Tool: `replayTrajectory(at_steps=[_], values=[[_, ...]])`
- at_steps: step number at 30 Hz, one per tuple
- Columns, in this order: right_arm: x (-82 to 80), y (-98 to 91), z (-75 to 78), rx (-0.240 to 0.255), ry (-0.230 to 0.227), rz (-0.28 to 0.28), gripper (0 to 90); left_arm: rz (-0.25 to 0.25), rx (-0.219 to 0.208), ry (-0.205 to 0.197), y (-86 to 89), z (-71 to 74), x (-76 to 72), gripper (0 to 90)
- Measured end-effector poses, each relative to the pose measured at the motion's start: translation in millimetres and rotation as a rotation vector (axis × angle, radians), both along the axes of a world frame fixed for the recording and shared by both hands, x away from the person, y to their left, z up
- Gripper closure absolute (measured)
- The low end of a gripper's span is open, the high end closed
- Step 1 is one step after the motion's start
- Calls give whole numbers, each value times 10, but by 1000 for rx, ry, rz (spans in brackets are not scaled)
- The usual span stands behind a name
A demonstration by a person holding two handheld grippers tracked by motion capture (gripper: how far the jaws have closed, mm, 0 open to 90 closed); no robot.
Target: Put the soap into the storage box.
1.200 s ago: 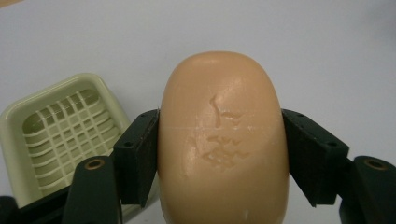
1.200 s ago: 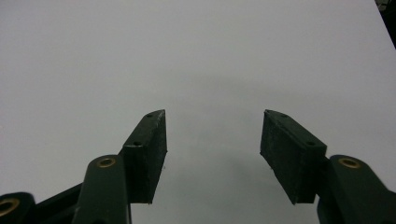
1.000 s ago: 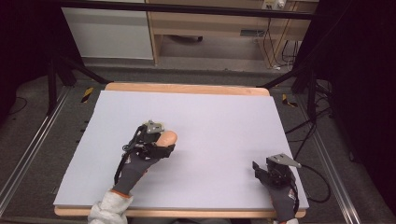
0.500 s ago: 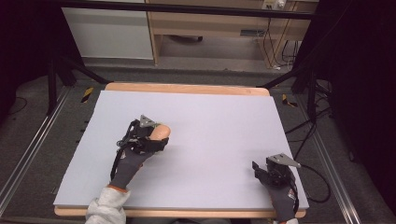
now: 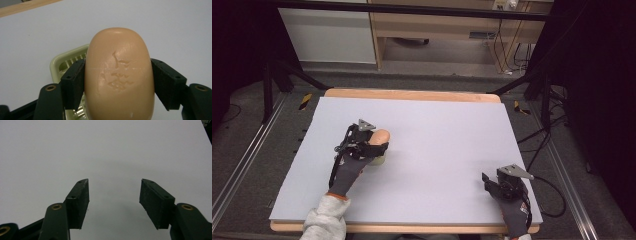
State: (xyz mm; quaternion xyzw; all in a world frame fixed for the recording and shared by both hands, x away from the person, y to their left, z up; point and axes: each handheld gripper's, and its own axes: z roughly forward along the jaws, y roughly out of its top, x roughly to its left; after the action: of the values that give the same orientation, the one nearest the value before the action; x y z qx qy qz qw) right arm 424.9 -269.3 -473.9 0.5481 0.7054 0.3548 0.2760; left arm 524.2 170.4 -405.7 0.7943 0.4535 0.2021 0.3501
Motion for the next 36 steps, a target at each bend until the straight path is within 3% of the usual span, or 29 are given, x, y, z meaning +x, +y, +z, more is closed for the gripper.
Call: replayTrajectory(at_steps=[20,36], values=[[5,2,-6,-6,3,1,406,59,16,33,141,-193,158,316],[5,1,-9,-2,3,-2,406,68,44,60,157,-322,212,316]])
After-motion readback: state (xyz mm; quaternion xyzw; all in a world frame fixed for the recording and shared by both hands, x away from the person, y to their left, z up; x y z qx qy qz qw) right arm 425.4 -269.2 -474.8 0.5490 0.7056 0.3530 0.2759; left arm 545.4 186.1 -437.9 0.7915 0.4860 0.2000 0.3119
